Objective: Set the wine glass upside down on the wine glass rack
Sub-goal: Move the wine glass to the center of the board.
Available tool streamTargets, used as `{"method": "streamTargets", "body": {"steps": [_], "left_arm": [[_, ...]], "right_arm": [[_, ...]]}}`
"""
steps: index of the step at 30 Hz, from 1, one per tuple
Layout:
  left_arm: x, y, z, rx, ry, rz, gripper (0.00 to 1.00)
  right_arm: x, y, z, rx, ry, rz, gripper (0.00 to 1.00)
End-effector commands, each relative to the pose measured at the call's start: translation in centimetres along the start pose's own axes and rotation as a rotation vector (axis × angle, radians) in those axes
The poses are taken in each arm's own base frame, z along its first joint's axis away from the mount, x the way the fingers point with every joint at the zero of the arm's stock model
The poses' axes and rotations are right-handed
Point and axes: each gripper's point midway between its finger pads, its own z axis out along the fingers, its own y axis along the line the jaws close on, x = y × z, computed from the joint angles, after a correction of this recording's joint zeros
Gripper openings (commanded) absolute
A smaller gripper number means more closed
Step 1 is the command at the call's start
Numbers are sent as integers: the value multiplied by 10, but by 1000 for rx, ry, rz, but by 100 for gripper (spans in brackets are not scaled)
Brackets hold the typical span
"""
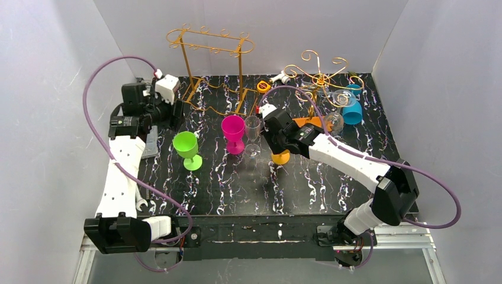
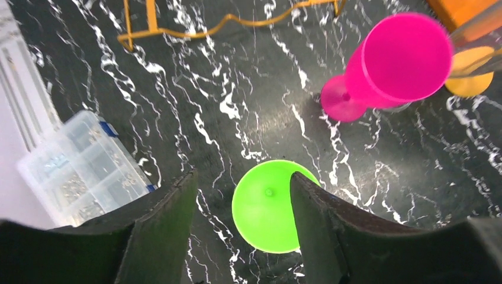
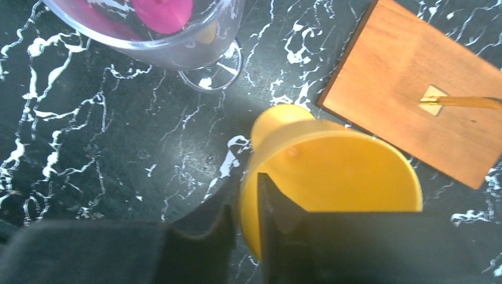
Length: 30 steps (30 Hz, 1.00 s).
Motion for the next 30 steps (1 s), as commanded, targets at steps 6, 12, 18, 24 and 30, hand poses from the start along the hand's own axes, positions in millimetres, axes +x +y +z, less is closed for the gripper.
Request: {"method": "streamTargets", "body": {"steps": [6,12,18,24,30], "left_arm": [[-73,-14,-58,19,-183,-44,61],[-92,-16,-72,22,-225,-62,63],[-100,-18,-82,15,-246,-66,68],[-100,-15,-87,-13,-250,-60,70],[-106,-13,-92,-28,-267,-80,77]], "right_arm": [[-22,36,-21,-140,-48,21,4],[-41,109,-56,-261,-116,-31,3],[-39,191,-59,-326,-120,-119,3],[-50,230,-41,-350,-154,-137,3],[-64,240,-30,-337,-195,-153,5]]}}
